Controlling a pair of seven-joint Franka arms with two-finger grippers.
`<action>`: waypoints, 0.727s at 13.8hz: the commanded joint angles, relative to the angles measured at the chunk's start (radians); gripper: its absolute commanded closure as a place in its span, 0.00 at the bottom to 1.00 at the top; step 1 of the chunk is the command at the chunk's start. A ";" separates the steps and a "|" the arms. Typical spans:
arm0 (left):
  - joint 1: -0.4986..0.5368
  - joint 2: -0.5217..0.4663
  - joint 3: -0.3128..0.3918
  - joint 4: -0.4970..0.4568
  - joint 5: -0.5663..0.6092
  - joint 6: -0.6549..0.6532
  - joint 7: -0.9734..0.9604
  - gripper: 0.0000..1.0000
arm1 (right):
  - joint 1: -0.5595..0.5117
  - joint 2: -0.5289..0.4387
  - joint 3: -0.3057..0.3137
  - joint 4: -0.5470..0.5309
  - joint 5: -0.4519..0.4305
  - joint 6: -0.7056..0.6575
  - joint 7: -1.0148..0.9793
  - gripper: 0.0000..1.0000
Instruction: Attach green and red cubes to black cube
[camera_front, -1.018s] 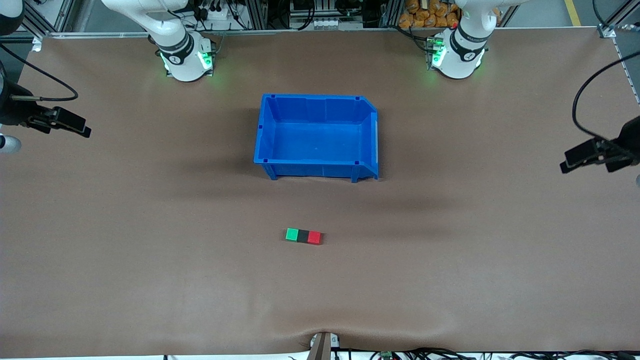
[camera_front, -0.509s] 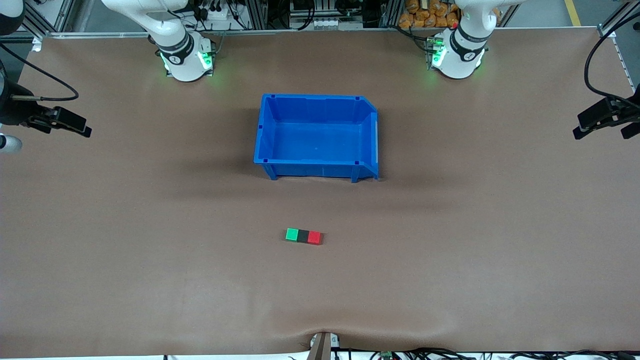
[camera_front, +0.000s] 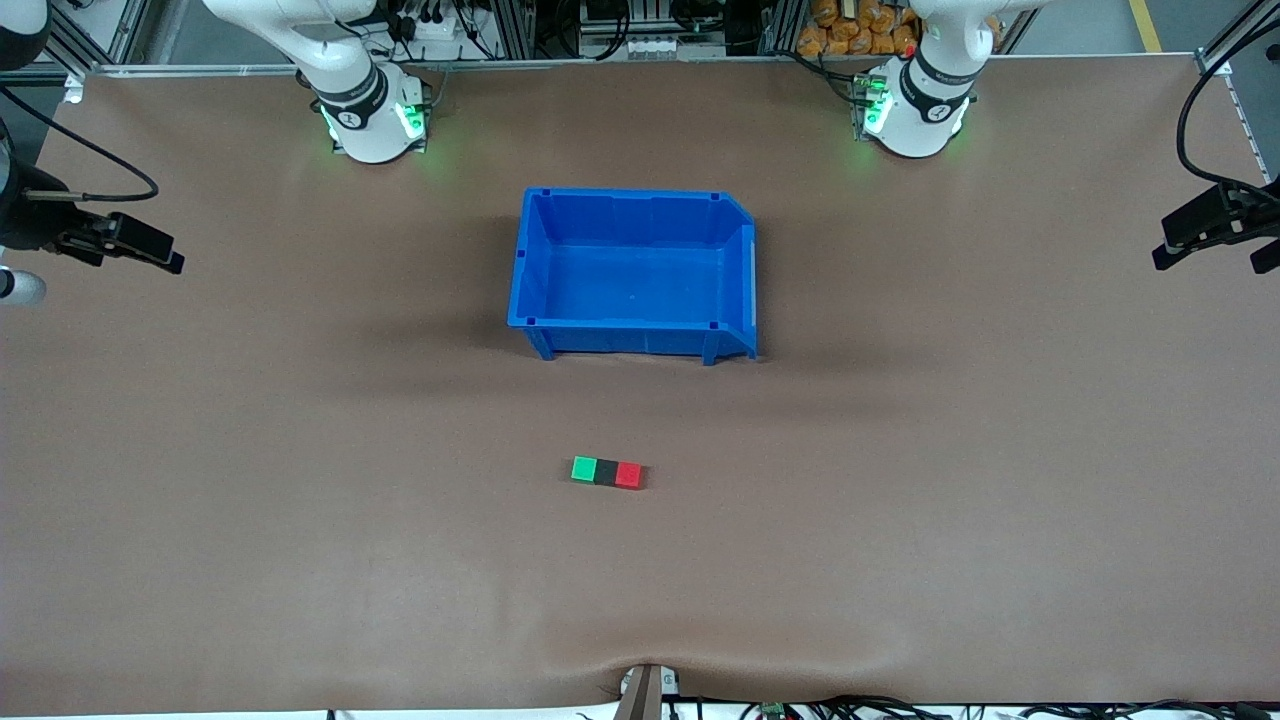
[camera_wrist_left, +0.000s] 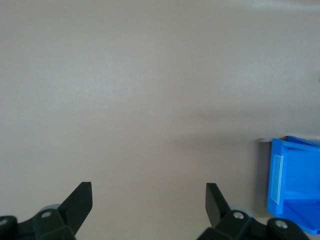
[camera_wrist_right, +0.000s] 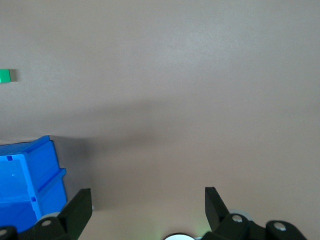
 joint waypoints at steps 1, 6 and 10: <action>0.008 -0.022 -0.003 -0.011 -0.015 -0.007 0.021 0.00 | -0.023 -0.009 0.019 0.004 -0.013 -0.013 -0.004 0.00; 0.003 -0.034 -0.014 -0.012 -0.015 -0.068 0.014 0.00 | -0.023 -0.007 0.019 0.004 -0.013 -0.015 -0.004 0.00; 0.009 -0.071 -0.015 -0.026 -0.016 -0.108 0.023 0.00 | -0.018 -0.006 0.019 0.004 -0.013 -0.019 -0.003 0.00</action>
